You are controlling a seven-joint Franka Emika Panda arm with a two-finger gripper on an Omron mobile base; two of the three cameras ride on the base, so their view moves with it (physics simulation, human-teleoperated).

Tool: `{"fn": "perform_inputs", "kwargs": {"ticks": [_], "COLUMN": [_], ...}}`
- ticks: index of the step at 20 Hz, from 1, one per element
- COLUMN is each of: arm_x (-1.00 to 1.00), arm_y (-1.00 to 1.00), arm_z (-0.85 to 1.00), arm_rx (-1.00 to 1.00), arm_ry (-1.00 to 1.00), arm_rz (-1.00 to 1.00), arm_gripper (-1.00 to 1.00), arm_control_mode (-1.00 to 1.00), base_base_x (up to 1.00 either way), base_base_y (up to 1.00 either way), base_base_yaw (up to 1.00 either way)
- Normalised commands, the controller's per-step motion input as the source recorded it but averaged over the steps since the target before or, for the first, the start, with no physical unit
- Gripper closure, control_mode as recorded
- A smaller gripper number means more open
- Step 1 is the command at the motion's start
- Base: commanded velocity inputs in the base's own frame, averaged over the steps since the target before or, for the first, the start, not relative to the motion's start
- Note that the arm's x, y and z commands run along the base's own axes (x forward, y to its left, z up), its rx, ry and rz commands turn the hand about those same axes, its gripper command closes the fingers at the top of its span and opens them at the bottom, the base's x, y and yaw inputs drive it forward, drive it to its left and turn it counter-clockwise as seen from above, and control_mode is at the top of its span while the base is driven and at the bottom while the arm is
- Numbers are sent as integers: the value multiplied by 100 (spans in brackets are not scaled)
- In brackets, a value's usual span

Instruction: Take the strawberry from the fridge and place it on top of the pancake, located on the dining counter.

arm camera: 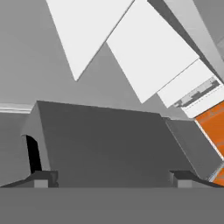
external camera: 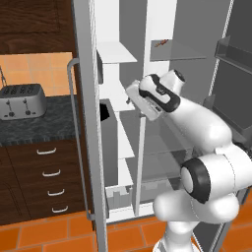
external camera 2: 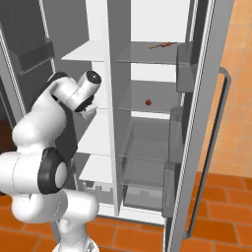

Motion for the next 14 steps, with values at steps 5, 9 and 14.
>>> {"fn": "perform_inputs", "kwargs": {"ticks": [5,9,14], "arm_x": [-44,-73,-97], "arm_y": [-87,-87,-16], "arm_z": [-8,0,11], "arm_rx": [-41,-40,-29], "arm_ry": [-3,-2,-5], "arm_rz": [1,1,0], "arm_gripper": [-100,-100,-100], "arm_control_mode": [-100,-100,-100], "base_base_x": [0,0,0], "base_base_y": [0,0,0], "base_base_yaw": [0,0,0]}}
